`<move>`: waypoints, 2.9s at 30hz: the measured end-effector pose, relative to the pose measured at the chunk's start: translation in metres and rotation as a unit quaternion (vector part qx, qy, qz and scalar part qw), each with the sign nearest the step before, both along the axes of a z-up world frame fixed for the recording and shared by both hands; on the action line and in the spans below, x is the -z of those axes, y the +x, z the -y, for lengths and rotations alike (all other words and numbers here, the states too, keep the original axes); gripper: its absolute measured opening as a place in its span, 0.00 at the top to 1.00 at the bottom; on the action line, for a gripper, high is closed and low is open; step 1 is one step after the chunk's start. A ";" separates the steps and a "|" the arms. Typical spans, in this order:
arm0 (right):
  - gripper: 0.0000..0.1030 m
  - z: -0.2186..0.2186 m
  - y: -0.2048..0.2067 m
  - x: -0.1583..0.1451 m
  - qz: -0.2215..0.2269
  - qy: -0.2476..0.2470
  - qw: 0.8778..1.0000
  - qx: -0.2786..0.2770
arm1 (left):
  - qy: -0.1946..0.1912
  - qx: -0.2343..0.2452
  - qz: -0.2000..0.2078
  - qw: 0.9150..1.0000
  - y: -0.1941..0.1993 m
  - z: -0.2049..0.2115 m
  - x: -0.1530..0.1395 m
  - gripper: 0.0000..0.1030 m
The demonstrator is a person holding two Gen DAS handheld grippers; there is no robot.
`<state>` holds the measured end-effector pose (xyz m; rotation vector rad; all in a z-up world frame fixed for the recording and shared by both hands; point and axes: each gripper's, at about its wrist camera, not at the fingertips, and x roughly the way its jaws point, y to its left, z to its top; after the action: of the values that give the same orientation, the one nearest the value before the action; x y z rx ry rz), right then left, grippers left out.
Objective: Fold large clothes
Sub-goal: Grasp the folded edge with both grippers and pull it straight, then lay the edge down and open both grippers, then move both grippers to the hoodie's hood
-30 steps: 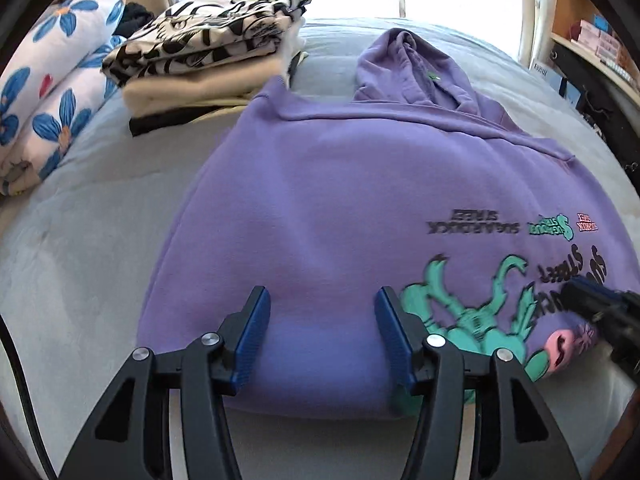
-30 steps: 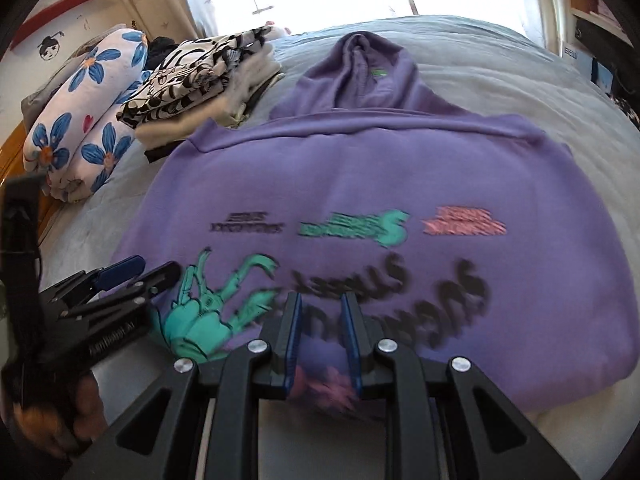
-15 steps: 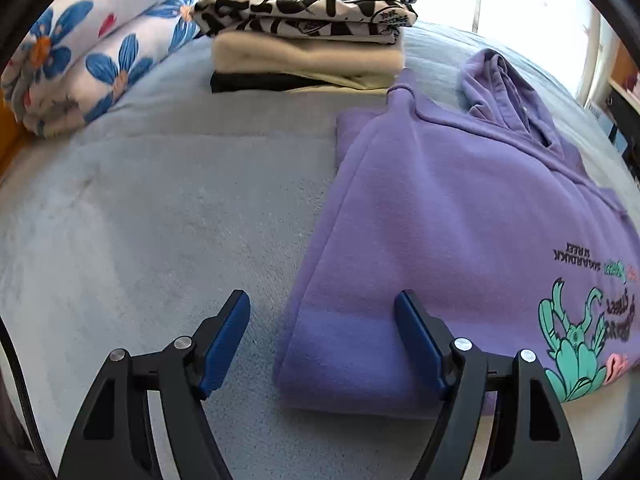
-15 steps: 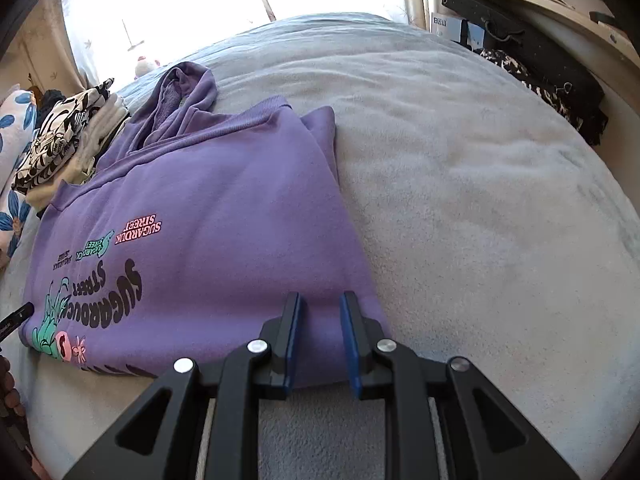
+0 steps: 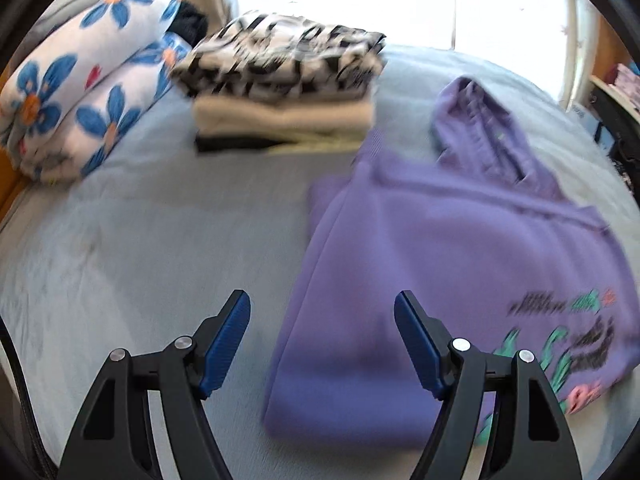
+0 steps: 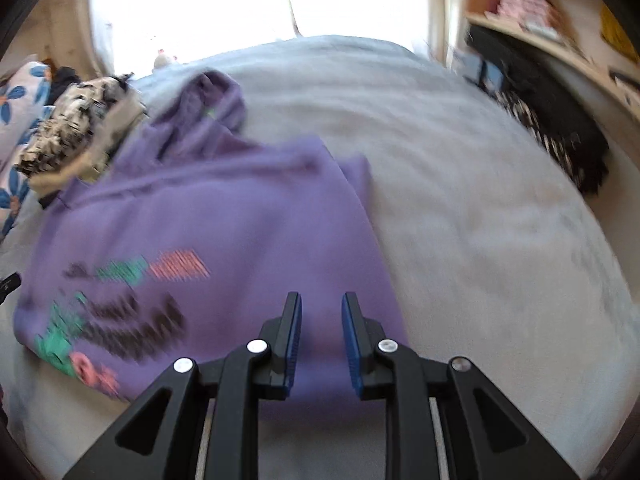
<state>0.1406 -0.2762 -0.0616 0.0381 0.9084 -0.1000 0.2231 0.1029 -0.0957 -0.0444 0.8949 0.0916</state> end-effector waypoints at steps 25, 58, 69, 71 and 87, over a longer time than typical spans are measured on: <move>0.99 0.050 0.156 0.064 -0.047 0.074 0.996 0.005 | -0.067 0.074 -0.039 0.994 0.173 0.005 0.065 0.92; 0.94 -0.033 0.079 -0.032 -0.091 0.066 0.992 -0.051 | 0.010 0.092 -0.033 0.995 0.053 0.028 -0.055 0.58; 0.94 -0.062 0.046 -0.094 -0.060 0.063 0.992 -0.095 | 0.030 0.133 -0.002 0.991 0.014 0.048 -0.123 0.54; 0.94 -0.062 0.049 -0.100 -0.058 0.067 0.991 -0.097 | 0.036 0.140 0.002 0.990 0.018 0.052 -0.131 0.54; 0.94 -0.052 0.181 -0.060 -0.086 0.079 0.989 -0.086 | 0.051 0.166 -0.051 0.983 0.184 0.121 -0.078 0.54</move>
<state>0.3216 -0.2245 -0.0015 0.0999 1.0864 0.1320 0.4073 -0.0176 -0.0179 0.2072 0.9870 -0.1732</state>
